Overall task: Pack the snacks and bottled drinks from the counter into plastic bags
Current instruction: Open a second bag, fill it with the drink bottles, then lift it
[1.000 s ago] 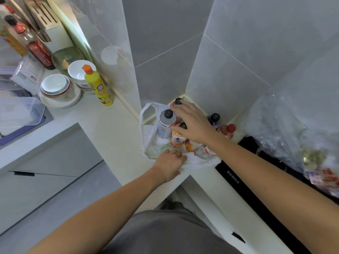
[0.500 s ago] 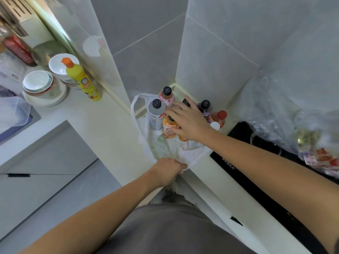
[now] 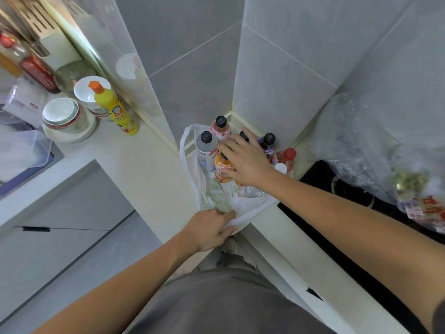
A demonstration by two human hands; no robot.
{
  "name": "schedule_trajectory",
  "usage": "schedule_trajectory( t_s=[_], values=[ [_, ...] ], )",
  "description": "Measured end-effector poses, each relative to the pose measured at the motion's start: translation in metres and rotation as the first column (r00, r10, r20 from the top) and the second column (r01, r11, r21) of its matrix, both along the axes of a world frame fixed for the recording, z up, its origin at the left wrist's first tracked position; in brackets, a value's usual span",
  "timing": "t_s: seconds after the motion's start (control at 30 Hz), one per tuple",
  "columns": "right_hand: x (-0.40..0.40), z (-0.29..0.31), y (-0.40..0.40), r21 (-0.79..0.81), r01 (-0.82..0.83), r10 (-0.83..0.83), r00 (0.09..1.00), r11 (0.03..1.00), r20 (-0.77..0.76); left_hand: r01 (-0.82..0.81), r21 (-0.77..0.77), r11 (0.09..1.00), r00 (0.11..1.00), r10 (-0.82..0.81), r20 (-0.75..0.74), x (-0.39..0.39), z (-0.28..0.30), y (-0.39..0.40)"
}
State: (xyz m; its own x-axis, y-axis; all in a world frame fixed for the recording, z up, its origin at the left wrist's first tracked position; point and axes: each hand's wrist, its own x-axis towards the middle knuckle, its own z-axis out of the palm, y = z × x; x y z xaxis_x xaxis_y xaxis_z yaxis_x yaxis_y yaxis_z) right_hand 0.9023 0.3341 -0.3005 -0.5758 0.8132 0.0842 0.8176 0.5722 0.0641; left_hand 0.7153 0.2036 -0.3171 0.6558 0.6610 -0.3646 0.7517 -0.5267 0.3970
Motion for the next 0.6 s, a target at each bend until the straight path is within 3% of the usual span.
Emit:
schedule_trajectory(
  t_s=[0.2, 0.33, 0.47, 0.6],
  values=[
    [-0.01, 0.01, -0.028, 0.0, 0.104, -0.104, 0.99, 0.995, -0.095, -0.049, 0.232, 0.971, 0.999, 0.042, 0.033, -0.02, 0.017, 0.013],
    [-0.015, 0.036, -0.065, 0.025, 0.282, -0.279, 0.956, 0.959, -0.091, -0.041, 0.408, 0.912, 0.995, 0.002, 0.095, -0.034, 0.037, 0.026],
    [-0.006, 0.06, -0.116, 0.063, 0.465, -0.447, 0.874, 0.883, -0.19, -0.04, 0.516, 0.855, 0.984, -0.057, 0.17, -0.042, 0.058, 0.028],
    [0.017, 0.071, -0.189, 0.007, 0.666, -0.656, 0.737, 0.746, -0.158, 0.031, 0.548, 0.836, 0.979, -0.136, 0.152, -0.031, 0.074, 0.019]
  ],
)
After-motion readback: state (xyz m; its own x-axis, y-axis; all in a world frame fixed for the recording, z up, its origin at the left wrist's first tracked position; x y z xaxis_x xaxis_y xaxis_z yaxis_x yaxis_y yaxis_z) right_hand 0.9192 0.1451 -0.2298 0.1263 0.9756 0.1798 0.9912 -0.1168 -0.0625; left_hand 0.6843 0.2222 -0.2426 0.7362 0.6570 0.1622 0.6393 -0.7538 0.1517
